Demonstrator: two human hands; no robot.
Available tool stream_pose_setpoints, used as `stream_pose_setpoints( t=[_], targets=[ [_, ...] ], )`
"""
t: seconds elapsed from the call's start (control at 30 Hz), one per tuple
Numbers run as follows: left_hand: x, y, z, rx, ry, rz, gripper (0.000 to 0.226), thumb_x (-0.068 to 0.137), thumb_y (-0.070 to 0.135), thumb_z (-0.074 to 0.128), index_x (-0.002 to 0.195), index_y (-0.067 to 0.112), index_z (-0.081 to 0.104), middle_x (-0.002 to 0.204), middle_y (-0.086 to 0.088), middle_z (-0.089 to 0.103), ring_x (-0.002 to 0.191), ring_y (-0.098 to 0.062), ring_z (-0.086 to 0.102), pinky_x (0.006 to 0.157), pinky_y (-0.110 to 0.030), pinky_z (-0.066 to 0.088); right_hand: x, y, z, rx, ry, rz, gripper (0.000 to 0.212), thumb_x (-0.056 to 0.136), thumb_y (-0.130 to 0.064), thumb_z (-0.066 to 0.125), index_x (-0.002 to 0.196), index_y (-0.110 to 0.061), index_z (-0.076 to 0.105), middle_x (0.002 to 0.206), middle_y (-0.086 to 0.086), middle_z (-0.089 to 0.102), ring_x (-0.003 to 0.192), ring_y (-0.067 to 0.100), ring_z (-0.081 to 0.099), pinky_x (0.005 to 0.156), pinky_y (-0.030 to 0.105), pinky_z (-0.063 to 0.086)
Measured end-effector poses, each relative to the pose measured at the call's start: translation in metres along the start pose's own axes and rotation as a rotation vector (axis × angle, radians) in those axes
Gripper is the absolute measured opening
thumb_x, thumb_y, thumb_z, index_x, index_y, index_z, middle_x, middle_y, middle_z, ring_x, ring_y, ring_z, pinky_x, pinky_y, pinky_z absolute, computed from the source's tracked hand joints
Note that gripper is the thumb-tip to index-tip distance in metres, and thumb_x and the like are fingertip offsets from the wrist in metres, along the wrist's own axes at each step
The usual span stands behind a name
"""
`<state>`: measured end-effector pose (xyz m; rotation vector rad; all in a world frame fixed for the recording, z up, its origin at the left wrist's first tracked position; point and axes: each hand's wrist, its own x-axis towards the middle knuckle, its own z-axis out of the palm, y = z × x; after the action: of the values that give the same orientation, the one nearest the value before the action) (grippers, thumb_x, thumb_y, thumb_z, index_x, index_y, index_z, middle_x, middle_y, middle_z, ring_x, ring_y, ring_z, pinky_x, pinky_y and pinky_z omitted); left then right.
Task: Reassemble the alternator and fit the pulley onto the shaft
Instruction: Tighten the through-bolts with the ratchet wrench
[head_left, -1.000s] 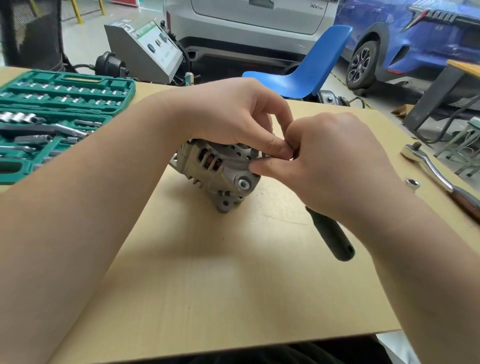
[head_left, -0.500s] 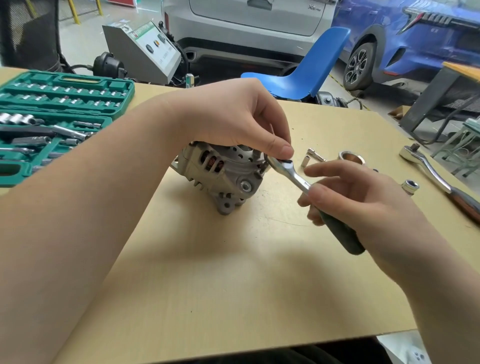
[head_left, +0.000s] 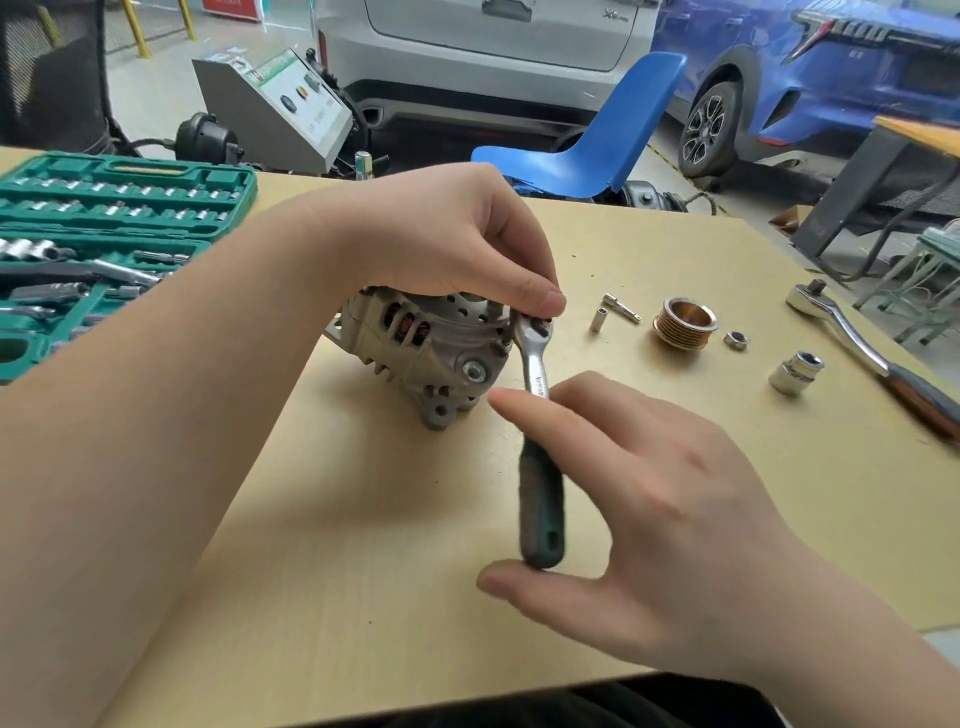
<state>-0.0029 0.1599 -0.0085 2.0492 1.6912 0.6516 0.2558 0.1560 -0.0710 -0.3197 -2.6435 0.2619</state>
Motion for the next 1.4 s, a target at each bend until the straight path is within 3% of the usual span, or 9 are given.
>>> stream_pose_setpoints(
  t=[0.23,0.43,0.57,0.67,0.8,0.87,1.0,1.3,1.4],
  targets=[
    [0.001,0.001,0.001,0.013,-0.004,-0.001,0.021,0.085,0.064,0.072,0.093,0.049,0.082,0.093,0.014,0.081,0.09,-0.019,0.074,0.088,-0.055,0.06,0.024,-0.014,-0.003,-0.041,-0.037,-0.035,0.086,0.082,-0.077,0.066,0.143,-0.018,0.063,0.097,-0.007,0.055,0.078,0.014,0.038,0.064,0.033,0.039],
    [0.0,0.001,0.0,0.009,-0.014,-0.002,0.013,0.09,0.053,0.073,0.094,0.046,0.083,0.092,0.018,0.08,0.089,-0.011,0.075,0.087,-0.048,0.062,0.026,-0.021,-0.001,0.066,-0.063,0.084,0.08,0.074,-0.087,0.06,0.134,-0.034,0.063,0.101,-0.015,0.059,0.088,0.014,0.06,0.07,0.037,0.052],
    [-0.001,0.0,-0.001,-0.003,-0.018,-0.01,0.013,0.089,0.053,0.073,0.095,0.048,0.082,0.093,0.019,0.08,0.088,-0.01,0.075,0.087,-0.046,0.063,0.018,-0.013,-0.005,0.267,-0.03,0.223,0.045,0.083,-0.075,0.065,0.109,-0.038,0.067,0.091,-0.018,0.066,0.09,0.011,0.066,0.074,0.034,0.052],
    [0.002,0.0,0.0,-0.003,-0.019,-0.016,0.015,0.087,0.056,0.071,0.095,0.049,0.082,0.092,0.016,0.08,0.088,-0.015,0.075,0.09,-0.05,0.062,0.017,0.002,-0.012,0.293,0.015,0.313,0.009,0.094,-0.041,0.071,0.1,-0.037,0.066,0.073,-0.004,0.065,0.06,0.016,0.067,0.065,0.043,0.055],
    [0.004,-0.001,-0.001,0.015,-0.026,-0.03,0.012,0.093,0.054,0.071,0.096,0.049,0.082,0.089,0.014,0.079,0.08,-0.012,0.071,0.073,-0.036,0.056,0.024,0.026,-0.025,0.086,-0.038,0.384,0.03,0.098,-0.027,0.064,0.115,-0.047,0.049,0.088,-0.014,0.071,0.073,0.014,0.066,0.065,0.045,0.056],
    [0.004,-0.002,-0.002,0.027,-0.024,-0.04,0.012,0.096,0.053,0.07,0.096,0.048,0.081,0.09,0.016,0.078,0.081,-0.007,0.07,0.073,-0.032,0.054,0.031,0.037,-0.028,-0.028,-0.049,0.404,0.026,0.099,-0.03,0.059,0.117,-0.045,0.046,0.094,-0.022,0.072,0.082,0.014,0.063,0.07,0.043,0.054],
    [0.006,-0.002,-0.001,0.033,-0.019,-0.059,0.012,0.096,0.053,0.07,0.097,0.047,0.081,0.091,0.02,0.078,0.084,-0.002,0.071,0.071,-0.026,0.052,0.043,0.051,-0.031,-0.077,-0.053,0.379,0.012,0.101,-0.024,0.057,0.109,-0.032,0.059,0.084,-0.011,0.066,0.075,0.011,0.055,0.064,0.037,0.048],
    [0.003,0.0,0.0,0.034,-0.011,-0.034,0.012,0.095,0.055,0.072,0.091,0.047,0.08,0.087,0.021,0.078,0.079,-0.002,0.07,0.073,-0.028,0.051,0.028,0.007,-0.001,0.149,0.129,0.42,0.021,0.094,-0.033,0.067,0.107,-0.039,0.051,0.077,-0.012,0.069,0.056,0.008,0.063,0.052,0.027,0.047],
    [0.004,0.0,-0.001,0.047,-0.009,-0.026,0.013,0.096,0.055,0.072,0.094,0.046,0.081,0.086,0.015,0.078,0.079,-0.01,0.07,0.072,-0.037,0.056,0.032,0.014,-0.004,0.087,0.08,0.438,0.023,0.096,-0.033,0.065,0.113,-0.037,0.05,0.075,-0.012,0.069,0.069,0.008,0.062,0.058,0.032,0.047]
  ],
)
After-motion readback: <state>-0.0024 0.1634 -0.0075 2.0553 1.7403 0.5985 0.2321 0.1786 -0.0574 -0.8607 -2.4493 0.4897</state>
